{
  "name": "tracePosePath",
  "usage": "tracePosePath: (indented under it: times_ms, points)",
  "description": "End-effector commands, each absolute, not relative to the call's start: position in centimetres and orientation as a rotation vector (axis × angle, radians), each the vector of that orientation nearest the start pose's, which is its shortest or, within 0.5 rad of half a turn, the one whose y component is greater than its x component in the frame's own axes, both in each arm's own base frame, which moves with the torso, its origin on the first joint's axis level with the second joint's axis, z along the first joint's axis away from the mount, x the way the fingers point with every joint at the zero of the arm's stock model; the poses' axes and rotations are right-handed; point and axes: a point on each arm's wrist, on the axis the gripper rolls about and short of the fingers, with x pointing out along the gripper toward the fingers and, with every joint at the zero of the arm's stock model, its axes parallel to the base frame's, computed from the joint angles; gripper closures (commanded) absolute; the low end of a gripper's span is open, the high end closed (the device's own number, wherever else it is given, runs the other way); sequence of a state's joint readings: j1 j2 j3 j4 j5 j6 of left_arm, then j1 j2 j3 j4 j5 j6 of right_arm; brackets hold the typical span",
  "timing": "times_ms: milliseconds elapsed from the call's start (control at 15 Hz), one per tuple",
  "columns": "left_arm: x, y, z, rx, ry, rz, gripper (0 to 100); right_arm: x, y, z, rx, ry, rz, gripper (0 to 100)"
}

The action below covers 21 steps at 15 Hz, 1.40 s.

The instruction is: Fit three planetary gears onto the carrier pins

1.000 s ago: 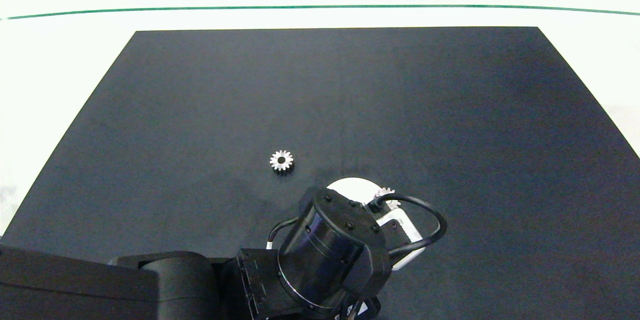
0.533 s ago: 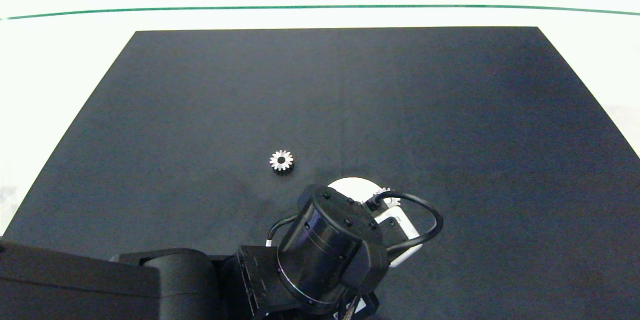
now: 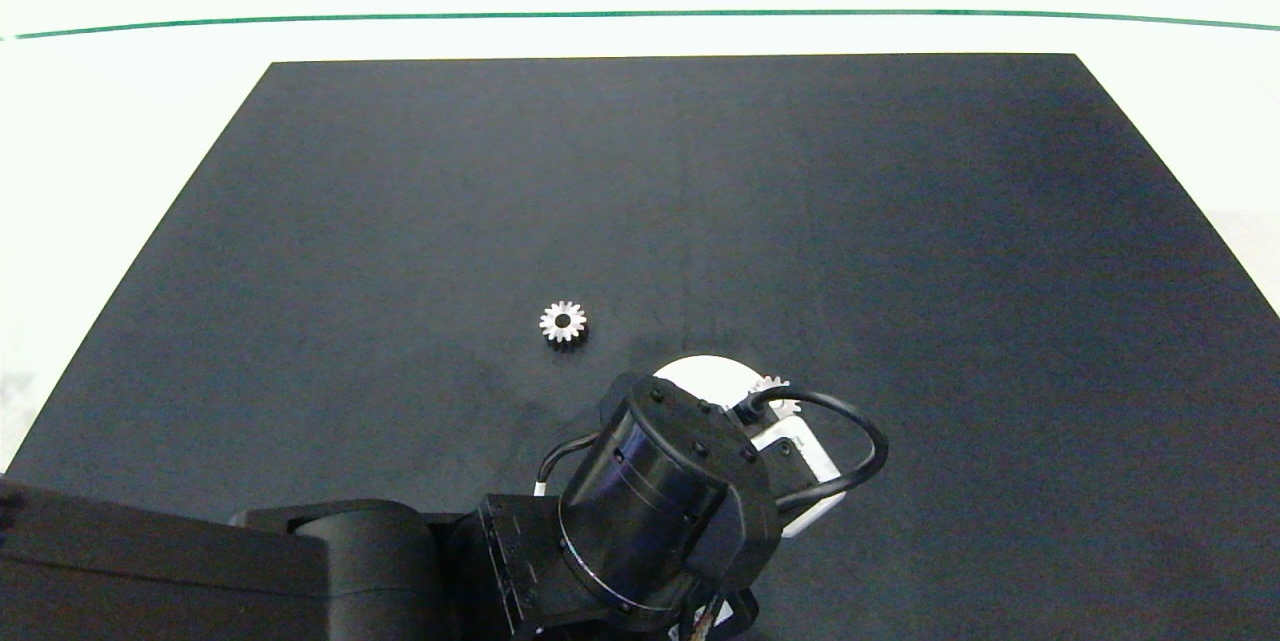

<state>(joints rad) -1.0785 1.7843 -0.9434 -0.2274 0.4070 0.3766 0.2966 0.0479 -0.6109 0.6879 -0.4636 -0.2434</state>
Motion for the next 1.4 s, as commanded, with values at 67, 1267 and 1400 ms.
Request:
tracePosePath:
  times_ms: [67, 1267, 1400]
  points:
    - [15.9, -27.6, 15.5, 0.781, 0.338, -0.735, 0, -8.6, -3.7, 15.8, -0.292, 0.139, -0.153, 0]
    - [21.2, -17.8, 24.7, 0.638, 0.37, -0.566, 0, -8.5, -3.7, 15.4, -0.298, 0.145, -0.149, 0]
    - [23.5, -18.4, 23.6, 0.612, 0.353, -0.558, 0, -8.5, -3.7, 15.5, -0.299, 0.144, -0.149, 0]
